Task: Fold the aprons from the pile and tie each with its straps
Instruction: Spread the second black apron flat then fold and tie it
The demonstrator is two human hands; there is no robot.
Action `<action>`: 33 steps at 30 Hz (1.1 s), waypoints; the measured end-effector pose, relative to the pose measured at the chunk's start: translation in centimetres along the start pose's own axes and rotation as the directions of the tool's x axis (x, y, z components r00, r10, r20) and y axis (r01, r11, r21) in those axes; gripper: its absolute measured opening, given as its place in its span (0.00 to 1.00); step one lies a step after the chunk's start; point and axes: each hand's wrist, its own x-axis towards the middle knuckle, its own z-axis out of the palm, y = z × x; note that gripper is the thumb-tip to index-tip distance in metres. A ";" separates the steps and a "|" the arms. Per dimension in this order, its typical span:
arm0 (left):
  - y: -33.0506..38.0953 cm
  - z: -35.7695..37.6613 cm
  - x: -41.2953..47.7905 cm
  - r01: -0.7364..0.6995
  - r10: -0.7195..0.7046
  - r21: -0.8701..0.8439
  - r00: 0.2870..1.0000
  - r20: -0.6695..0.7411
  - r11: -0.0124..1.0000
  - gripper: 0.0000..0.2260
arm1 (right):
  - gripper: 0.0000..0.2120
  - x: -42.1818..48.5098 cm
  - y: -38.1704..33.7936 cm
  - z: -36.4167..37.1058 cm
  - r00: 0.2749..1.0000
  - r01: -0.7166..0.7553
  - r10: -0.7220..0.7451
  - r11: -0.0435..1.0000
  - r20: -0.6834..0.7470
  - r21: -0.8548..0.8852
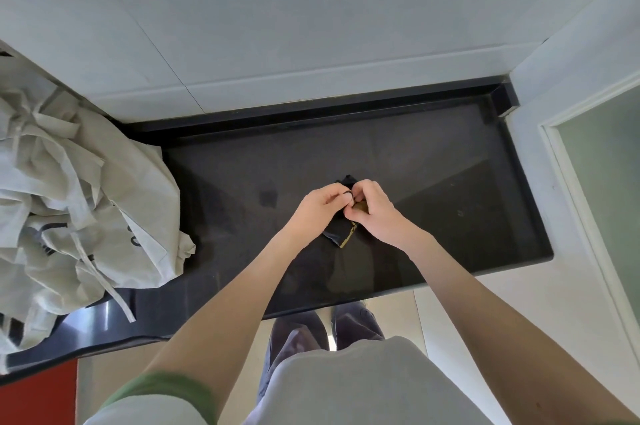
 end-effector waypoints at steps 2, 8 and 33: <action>-0.4 0.1 0.2 0.025 -0.025 0.016 1.000 -0.008 1.000 0.11 | 0.18 -0.4 -0.1 0.1 0.999 0.012 -0.013 1.000 -0.041 -0.024; 0.0 0.9 0.8 0.063 -0.056 0.118 0.997 -0.062 0.991 0.11 | 0.09 -1.7 0.7 -1.2 0.996 0.053 -0.078 0.891 -0.037 -0.451; 0.7 0.2 0.1 0.253 -0.232 -0.085 0.952 0.201 0.964 0.16 | 0.10 -3.0 -3.4 1.1 0.994 -0.034 0.068 0.932 -0.085 0.360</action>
